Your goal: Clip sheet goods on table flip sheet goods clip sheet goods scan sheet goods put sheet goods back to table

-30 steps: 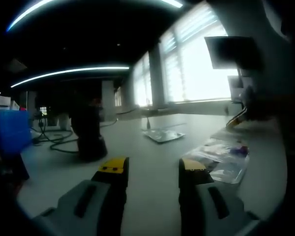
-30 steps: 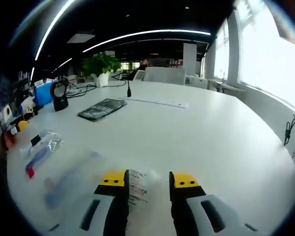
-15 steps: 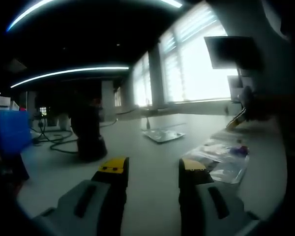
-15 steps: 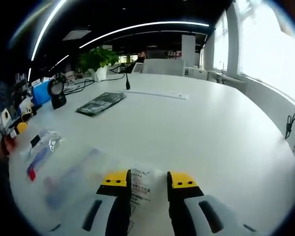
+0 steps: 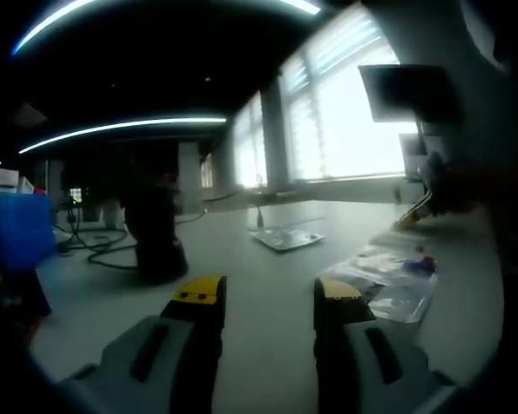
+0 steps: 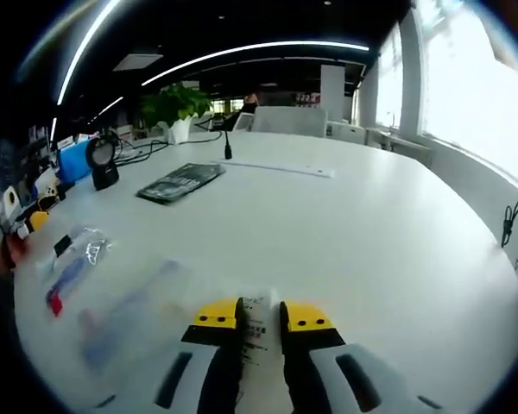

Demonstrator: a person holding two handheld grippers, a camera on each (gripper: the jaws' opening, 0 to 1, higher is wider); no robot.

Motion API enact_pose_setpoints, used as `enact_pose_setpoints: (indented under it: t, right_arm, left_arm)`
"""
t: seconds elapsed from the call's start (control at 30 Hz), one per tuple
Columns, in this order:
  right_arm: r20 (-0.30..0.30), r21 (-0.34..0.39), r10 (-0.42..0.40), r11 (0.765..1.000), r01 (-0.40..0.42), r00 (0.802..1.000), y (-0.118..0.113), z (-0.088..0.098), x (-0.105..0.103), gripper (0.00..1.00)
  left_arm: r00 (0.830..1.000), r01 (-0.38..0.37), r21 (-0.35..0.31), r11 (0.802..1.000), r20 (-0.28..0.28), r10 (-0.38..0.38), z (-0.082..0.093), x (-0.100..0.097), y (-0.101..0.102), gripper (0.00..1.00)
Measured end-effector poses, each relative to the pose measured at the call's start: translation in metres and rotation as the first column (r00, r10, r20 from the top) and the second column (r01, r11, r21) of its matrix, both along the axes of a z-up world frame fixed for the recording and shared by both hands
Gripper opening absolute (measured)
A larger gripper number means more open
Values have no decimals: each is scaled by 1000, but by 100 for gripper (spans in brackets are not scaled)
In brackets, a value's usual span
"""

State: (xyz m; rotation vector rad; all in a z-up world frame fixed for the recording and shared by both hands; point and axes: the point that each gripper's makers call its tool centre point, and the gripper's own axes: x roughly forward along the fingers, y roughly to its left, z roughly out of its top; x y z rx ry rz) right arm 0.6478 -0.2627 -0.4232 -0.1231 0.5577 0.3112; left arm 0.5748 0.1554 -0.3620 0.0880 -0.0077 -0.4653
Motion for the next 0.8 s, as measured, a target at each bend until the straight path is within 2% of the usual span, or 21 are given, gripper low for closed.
enact_pose_setpoints:
  t: [0.2,0.4,0.6,0.8]
  right_arm:
    - [-4,12,23,1000,-23,1000,5,0,-1,3]
    - [10,45,31,998,-31,999,6,0,-1,0]
    - [24,120,14,993,-17,1000,5,-1,-1,1]
    - [7,195,6,981,-7,1000,4,-1,0,0]
  left_arm:
    - [1000,1,-2,1000,1,-1,0,0,0,33]
    - [1000,0,-1,1000,0,0,0,0,0,33]
    - [1000,-2,6,1000,-2,2,-1,0,0,33]
    - [1000,-6,8,1000,-4,6,-1,0,0,33]
